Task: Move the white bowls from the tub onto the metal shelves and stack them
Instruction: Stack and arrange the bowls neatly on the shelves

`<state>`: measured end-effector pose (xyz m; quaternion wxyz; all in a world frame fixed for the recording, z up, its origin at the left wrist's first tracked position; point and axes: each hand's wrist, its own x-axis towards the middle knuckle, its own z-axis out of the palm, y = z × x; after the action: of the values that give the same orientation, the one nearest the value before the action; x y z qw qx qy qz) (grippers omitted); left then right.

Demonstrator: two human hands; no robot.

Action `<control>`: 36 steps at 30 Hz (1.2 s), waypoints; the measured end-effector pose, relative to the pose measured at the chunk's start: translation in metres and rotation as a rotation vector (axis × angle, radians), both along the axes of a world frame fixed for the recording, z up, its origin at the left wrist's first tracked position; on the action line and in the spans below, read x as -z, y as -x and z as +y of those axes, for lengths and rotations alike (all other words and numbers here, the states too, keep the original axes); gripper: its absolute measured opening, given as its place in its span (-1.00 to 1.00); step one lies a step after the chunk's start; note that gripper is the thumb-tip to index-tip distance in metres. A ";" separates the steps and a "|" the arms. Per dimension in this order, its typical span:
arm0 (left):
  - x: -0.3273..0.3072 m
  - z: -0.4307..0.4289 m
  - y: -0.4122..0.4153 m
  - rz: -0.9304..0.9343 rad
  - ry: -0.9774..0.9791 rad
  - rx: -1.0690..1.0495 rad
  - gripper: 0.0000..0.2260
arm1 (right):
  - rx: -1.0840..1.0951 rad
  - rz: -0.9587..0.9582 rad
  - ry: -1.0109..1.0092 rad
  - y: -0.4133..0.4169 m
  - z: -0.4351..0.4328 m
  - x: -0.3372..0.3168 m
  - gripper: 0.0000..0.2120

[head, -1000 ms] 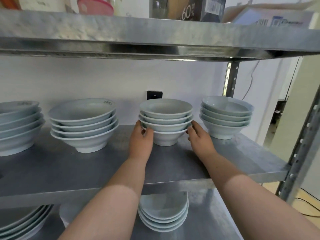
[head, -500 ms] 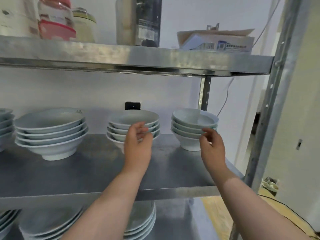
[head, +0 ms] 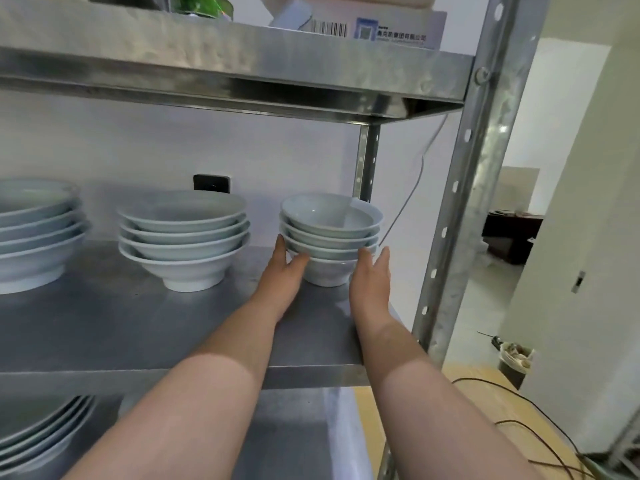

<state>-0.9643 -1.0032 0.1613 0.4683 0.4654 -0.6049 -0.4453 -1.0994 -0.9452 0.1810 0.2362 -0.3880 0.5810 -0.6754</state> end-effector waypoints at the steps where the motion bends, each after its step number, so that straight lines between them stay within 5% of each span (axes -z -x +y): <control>1: 0.000 -0.001 -0.001 0.020 0.001 0.007 -0.28 | -0.031 0.014 0.000 -0.002 -0.001 0.000 -0.44; 11: 0.004 -0.003 -0.012 0.143 0.083 -0.125 -0.77 | 0.039 0.084 -0.035 0.000 0.010 0.004 -0.60; 15: -0.001 0.009 -0.017 0.159 0.090 -0.207 -0.67 | 0.070 0.084 -0.043 0.000 0.015 0.003 -0.63; 23: -0.001 0.008 -0.018 0.074 0.115 -0.219 -0.88 | 0.157 0.085 -0.019 0.001 0.018 0.004 -0.72; 29: -0.002 0.012 -0.014 0.002 0.104 -0.091 -0.59 | 0.153 0.093 -0.015 0.003 0.014 0.005 -0.63; 36: -0.004 0.014 -0.014 -0.019 0.142 -0.112 -0.64 | 0.150 0.098 -0.007 0.004 0.014 0.006 -0.60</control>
<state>-0.9508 -0.9895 0.1655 0.5186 0.4685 -0.6121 -0.3700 -1.1039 -0.9315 0.1752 0.1577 -0.3750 0.6217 -0.6693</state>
